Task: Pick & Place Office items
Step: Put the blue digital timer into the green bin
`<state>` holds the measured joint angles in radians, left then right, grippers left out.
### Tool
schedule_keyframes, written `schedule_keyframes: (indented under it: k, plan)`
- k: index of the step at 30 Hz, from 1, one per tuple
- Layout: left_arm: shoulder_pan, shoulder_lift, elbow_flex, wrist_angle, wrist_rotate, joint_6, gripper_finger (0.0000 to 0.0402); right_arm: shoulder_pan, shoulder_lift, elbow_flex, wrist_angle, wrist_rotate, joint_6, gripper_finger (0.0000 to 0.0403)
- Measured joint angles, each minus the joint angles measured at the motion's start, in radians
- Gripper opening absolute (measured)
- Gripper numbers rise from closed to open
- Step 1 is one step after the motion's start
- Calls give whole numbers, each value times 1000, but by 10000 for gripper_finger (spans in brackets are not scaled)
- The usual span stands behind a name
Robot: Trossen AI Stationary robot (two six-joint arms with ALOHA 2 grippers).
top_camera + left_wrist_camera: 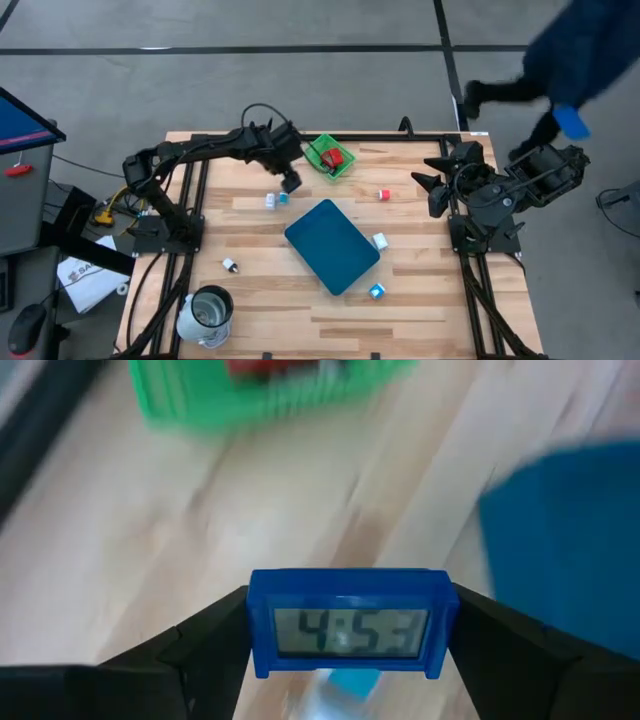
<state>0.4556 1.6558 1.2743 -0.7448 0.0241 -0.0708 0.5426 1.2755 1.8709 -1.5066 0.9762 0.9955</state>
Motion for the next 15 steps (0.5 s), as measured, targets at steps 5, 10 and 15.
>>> schedule_keyframes:
  k: [5,10,15]
  plan:
    - [-1,0,4,140,-1,-93,290,0,0,0,0,0,12,225]
    - [1,11,4,243,-26,-150,290,0,0,0,0,0,12,225]
    - [8,60,6,359,-37,-227,290,0,0,0,0,9,11,225]
